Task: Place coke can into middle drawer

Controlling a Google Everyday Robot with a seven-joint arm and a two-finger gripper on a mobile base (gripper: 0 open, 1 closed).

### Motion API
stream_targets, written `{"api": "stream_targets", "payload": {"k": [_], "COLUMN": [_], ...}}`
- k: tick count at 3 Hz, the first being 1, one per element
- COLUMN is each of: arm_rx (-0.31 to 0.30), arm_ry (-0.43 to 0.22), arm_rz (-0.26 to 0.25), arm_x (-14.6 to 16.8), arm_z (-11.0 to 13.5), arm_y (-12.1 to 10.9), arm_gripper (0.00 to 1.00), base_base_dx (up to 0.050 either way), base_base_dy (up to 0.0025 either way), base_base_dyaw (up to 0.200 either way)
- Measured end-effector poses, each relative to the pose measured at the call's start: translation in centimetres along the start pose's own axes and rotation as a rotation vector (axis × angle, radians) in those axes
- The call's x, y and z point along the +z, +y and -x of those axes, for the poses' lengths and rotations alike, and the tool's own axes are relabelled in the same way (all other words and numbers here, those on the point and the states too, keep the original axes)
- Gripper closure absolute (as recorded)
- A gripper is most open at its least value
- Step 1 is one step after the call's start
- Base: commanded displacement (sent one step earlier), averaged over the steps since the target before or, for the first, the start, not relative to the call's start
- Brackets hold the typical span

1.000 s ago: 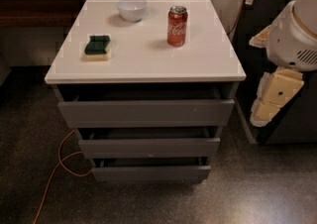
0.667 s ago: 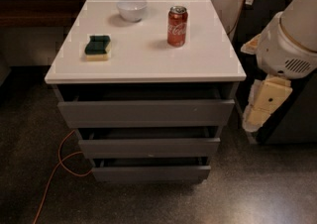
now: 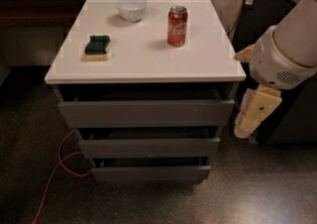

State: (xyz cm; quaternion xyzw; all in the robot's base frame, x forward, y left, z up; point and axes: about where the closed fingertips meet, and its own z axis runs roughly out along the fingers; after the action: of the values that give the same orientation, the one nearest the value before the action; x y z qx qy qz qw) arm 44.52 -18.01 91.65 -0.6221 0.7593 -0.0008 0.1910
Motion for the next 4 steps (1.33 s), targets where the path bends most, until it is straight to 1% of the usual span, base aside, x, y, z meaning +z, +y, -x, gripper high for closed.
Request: {"api": "stream_targets", "payload": {"k": [1,2,3,4], "arm_rx": [-0.003,-0.029,-0.05,-0.094], "arm_ry": [-0.01,-0.099,-0.158,-0.201], "arm_rz": [0.014,0.072,0.104,0.138], "arm_x": [0.3,3.4,5.7,9.2], "arm_z": [0.3,2.1,3.2,4.8], "arm_y": [0.2,1.5,2.6,4.3], "arm_gripper": [0.0,0.0,0.0,0.0], "base_base_dx": [0.0,0.0,0.0,0.0], "base_base_dy": [0.0,0.0,0.0,0.0], "base_base_dyaw": [0.0,0.0,0.0,0.0]}}
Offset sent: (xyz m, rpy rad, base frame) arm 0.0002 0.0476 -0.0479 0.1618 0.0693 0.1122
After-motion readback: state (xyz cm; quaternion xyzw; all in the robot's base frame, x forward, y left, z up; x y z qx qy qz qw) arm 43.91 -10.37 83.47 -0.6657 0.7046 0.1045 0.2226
